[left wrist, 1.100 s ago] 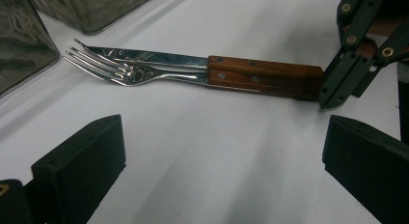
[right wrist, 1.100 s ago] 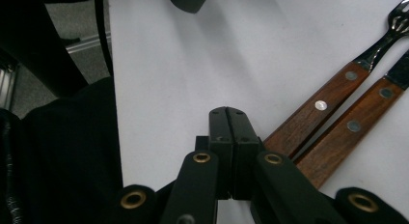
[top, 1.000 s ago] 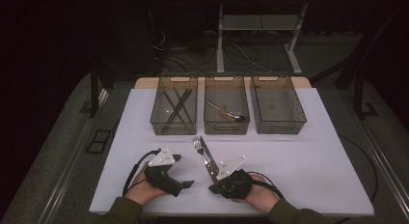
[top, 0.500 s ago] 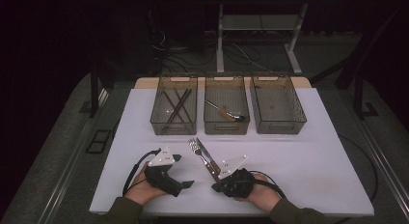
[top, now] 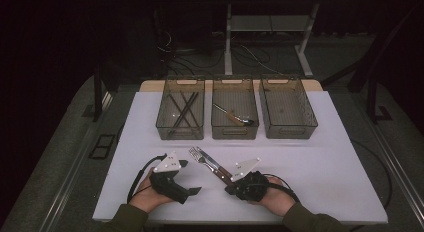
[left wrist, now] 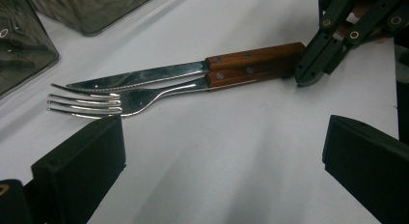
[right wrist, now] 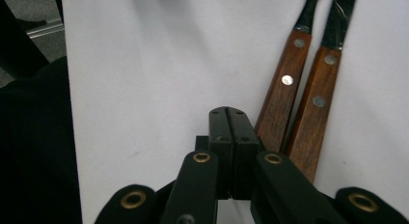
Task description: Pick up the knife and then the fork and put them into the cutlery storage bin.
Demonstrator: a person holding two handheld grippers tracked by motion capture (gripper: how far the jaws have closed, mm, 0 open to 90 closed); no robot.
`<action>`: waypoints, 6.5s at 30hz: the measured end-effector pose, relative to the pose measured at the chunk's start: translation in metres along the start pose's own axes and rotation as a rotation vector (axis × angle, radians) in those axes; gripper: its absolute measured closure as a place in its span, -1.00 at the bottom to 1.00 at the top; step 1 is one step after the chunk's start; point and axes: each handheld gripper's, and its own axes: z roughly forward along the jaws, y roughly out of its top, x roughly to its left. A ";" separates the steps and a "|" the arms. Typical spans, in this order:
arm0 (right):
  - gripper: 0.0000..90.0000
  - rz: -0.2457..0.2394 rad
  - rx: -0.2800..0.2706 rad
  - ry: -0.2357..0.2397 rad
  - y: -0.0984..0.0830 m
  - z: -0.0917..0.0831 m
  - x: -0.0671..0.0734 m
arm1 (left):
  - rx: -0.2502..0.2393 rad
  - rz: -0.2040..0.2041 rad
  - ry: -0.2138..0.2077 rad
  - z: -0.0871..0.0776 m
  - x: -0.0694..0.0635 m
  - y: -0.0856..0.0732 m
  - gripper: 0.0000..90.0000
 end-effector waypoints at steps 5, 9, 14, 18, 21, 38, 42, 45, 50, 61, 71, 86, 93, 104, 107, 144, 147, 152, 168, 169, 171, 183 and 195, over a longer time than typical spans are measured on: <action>0.99 0.010 0.005 -0.020 -0.002 -0.003 -0.005 | 0.000 -0.001 0.000 0.000 0.000 0.000 -0.99; 0.99 0.021 0.007 -0.037 -0.004 -0.006 -0.011 | 0.004 0.005 -0.002 0.000 0.000 0.000 -0.99; 0.99 0.038 0.011 -0.055 -0.007 -0.009 -0.018 | -0.001 -0.001 -0.001 0.000 0.000 0.000 -0.99; 0.99 0.044 0.010 -0.062 -0.008 -0.010 -0.023 | -0.001 -0.002 -0.001 0.000 0.000 0.000 -0.99; 0.99 0.033 0.014 -0.071 -0.009 -0.011 -0.025 | 0.000 0.000 -0.002 0.000 0.000 0.000 -0.99; 0.21 0.124 -0.123 0.019 -0.010 -0.037 -0.043 | -0.008 -0.004 -0.002 0.000 0.000 0.000 -0.99; 0.11 0.131 -0.140 0.005 -0.007 -0.041 -0.050 | -0.018 -0.017 -0.002 0.000 -0.001 0.000 -0.99; 0.02 0.127 -0.136 0.003 -0.002 -0.043 -0.054 | -0.019 -0.024 0.000 0.001 -0.001 -0.001 -1.00; -0.06 0.109 -0.118 0.007 0.008 -0.045 -0.059 | -0.026 -0.017 0.000 0.000 0.000 -0.001 -1.00; 0.01 0.099 -0.093 -0.005 0.030 -0.032 -0.065 | -0.029 -0.031 -0.003 -0.001 0.000 -0.001 -1.00; 0.35 0.070 -0.063 -0.007 0.042 -0.017 -0.065 | -0.028 -0.025 -0.002 -0.001 0.000 -0.001 -1.00; 0.58 0.017 0.002 0.008 0.043 0.001 -0.068 | -0.022 -0.023 -0.005 0.000 0.000 -0.001 -1.00; 0.59 0.007 0.024 0.017 0.043 0.009 -0.067 | -0.025 -0.021 -0.004 0.000 0.000 -0.001 -1.00; 0.62 -0.005 0.048 0.020 0.042 0.015 -0.066 | -0.022 -0.019 -0.006 0.000 0.000 -0.001 -1.00; 0.62 -0.017 0.047 0.024 0.042 0.015 -0.068 | -0.020 -0.019 -0.007 0.000 0.000 -0.001 -1.00; 0.70 -0.138 0.630 -0.001 0.111 0.052 -0.065 | -0.025 -0.002 -0.011 -0.001 -0.001 0.001 -1.00; 0.71 -0.134 0.631 -0.007 0.111 0.052 -0.065 | -0.026 -0.006 -0.010 -0.001 -0.001 0.001 -1.00; 0.71 -0.136 0.593 -0.011 0.107 0.049 -0.065 | -0.026 -0.004 -0.011 -0.001 -0.001 0.001 -1.00; 0.71 -0.055 0.422 0.012 0.088 0.016 -0.078 | -0.029 -0.014 -0.010 -0.001 -0.001 0.001 -1.00; 0.71 -0.050 0.413 0.011 0.087 0.014 -0.078 | -0.031 -0.016 -0.010 -0.001 -0.001 0.001 -1.00; 0.71 -0.041 0.376 0.007 0.083 0.008 -0.079 | -0.034 -0.019 -0.009 -0.001 -0.001 0.001 -1.00; 0.71 0.018 0.200 0.002 0.062 -0.026 -0.084 | -0.031 -0.019 -0.007 -0.001 0.000 0.000 -1.00; 0.71 0.078 0.046 -0.021 0.038 -0.055 -0.088 | -0.035 -0.022 -0.007 -0.001 -0.001 0.000 -1.00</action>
